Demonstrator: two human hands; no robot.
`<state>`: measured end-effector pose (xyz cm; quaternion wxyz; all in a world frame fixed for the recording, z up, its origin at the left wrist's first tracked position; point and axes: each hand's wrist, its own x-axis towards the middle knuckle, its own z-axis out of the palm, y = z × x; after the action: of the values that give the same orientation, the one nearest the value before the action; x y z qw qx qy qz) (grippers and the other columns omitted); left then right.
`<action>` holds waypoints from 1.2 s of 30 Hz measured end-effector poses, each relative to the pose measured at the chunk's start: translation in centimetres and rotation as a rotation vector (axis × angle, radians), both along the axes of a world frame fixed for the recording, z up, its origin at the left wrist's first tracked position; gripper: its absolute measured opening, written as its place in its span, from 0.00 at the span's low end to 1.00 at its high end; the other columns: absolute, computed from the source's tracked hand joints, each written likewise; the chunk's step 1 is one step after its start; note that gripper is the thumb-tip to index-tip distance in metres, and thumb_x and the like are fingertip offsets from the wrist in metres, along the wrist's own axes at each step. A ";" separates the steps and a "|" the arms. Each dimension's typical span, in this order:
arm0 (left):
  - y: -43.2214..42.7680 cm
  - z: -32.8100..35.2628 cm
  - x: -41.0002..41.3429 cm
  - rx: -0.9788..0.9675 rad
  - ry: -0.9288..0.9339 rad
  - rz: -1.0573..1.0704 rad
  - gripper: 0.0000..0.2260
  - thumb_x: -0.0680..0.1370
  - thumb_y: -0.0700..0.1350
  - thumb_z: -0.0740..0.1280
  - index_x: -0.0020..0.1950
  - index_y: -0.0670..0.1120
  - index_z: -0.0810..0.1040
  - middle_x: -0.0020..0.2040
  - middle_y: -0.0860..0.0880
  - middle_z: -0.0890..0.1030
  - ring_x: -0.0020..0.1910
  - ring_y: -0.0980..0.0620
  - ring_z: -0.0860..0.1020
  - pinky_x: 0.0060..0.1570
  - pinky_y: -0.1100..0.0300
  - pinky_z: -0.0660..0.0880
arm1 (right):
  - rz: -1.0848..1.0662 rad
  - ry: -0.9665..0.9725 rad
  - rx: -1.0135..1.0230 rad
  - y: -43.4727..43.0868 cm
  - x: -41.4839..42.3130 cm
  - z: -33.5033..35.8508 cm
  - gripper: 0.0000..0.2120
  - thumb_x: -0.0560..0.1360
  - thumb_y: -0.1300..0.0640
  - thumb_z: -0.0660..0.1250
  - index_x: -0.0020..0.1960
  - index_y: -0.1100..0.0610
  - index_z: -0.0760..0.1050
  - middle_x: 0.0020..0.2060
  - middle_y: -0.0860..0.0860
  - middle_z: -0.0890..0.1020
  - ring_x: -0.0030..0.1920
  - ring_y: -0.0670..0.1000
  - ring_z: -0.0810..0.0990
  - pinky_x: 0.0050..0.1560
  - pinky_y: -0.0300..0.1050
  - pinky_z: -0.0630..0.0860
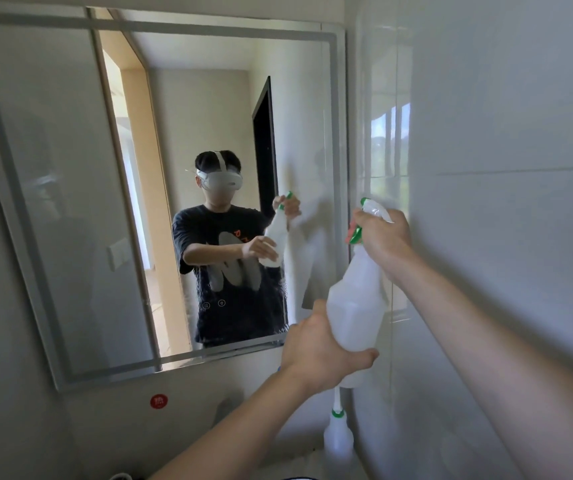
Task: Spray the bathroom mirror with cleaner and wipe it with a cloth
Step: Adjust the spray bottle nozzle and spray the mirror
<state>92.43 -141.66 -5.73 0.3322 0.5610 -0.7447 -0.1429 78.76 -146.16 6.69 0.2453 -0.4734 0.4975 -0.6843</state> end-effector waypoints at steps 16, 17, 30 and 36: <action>-0.9 6.9 -0.2 -0.138 -0.013 -0.004 0.35 0.58 0.71 0.70 0.57 0.55 0.66 0.48 0.57 0.79 0.51 0.46 0.78 0.48 0.50 0.79 | 0.140 0.024 -0.131 0.3 -0.5 6.7 0.11 0.67 0.56 0.69 0.26 0.53 0.78 0.28 0.49 0.81 0.33 0.50 0.80 0.43 0.45 0.77; -1.0 7.5 -0.2 -0.151 0.008 -0.008 0.35 0.58 0.71 0.70 0.57 0.55 0.66 0.48 0.57 0.79 0.52 0.47 0.78 0.48 0.49 0.79 | 0.202 -0.004 -0.147 0.4 -0.4 7.1 0.09 0.67 0.54 0.71 0.29 0.54 0.80 0.32 0.51 0.83 0.38 0.53 0.81 0.47 0.49 0.77; -0.8 9.9 -0.4 -0.176 0.050 0.002 0.35 0.57 0.70 0.70 0.55 0.55 0.64 0.48 0.56 0.78 0.53 0.46 0.78 0.49 0.48 0.80 | 0.018 0.063 -0.168 1.1 1.6 9.4 0.22 0.75 0.40 0.64 0.36 0.58 0.77 0.25 0.52 0.82 0.25 0.59 0.83 0.34 0.48 0.81; -0.9 11.8 -0.4 -0.250 -0.012 0.007 0.35 0.58 0.71 0.70 0.55 0.54 0.63 0.48 0.54 0.80 0.54 0.44 0.78 0.50 0.49 0.79 | 0.157 0.018 -0.178 1.3 0.5 11.7 0.09 0.72 0.49 0.70 0.41 0.55 0.80 0.40 0.53 0.88 0.25 0.61 0.82 0.37 0.56 0.82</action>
<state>92.07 -142.53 6.08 0.3957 0.5186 -0.7567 -0.0442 79.21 -144.81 18.41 0.2508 -0.5369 0.3983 -0.7001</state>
